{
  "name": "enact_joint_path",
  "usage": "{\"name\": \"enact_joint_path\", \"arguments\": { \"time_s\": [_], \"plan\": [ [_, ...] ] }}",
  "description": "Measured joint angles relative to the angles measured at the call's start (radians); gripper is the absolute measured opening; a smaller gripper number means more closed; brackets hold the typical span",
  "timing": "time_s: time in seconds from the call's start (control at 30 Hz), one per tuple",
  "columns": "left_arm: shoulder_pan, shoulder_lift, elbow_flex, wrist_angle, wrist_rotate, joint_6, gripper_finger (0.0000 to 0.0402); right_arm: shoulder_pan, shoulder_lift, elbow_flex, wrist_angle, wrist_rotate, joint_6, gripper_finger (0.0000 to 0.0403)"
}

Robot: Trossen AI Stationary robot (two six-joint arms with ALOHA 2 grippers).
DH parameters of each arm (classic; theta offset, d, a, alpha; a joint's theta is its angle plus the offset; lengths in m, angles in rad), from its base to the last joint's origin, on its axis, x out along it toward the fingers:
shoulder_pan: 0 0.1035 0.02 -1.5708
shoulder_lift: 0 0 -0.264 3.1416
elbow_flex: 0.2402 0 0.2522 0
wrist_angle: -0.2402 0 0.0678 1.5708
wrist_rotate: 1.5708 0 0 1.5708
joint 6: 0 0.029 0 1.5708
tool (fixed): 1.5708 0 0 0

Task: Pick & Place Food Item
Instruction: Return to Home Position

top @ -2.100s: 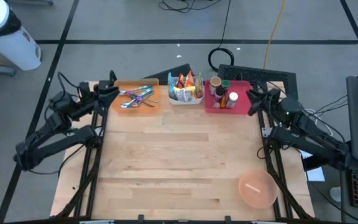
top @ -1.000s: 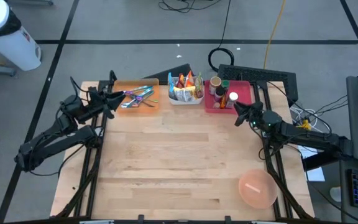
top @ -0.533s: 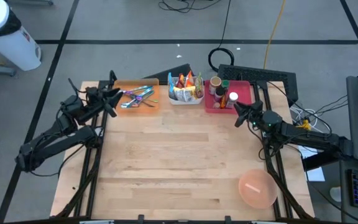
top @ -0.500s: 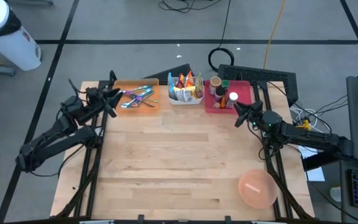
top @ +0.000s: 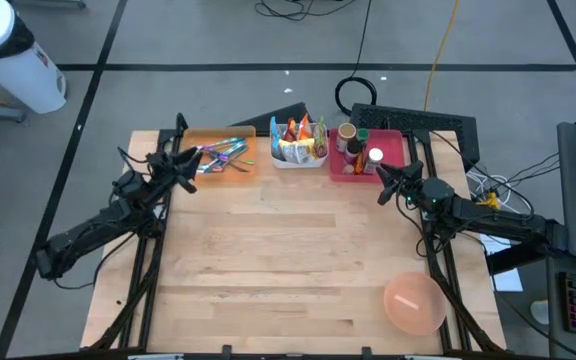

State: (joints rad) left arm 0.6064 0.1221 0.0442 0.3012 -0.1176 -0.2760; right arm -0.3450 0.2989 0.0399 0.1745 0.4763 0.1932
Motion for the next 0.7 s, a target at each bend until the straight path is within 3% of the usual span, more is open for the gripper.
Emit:
{"name": "enact_joint_path", "arguments": {
  "time_s": [0.7],
  "plan": [
    [0.0, 0.0, -0.029, -0.013, 0.013, 0.02, 0.0166, 0.0, 0.0, 0.0, 0.0, -0.005, 0.003, 0.0089]
  ]
}}
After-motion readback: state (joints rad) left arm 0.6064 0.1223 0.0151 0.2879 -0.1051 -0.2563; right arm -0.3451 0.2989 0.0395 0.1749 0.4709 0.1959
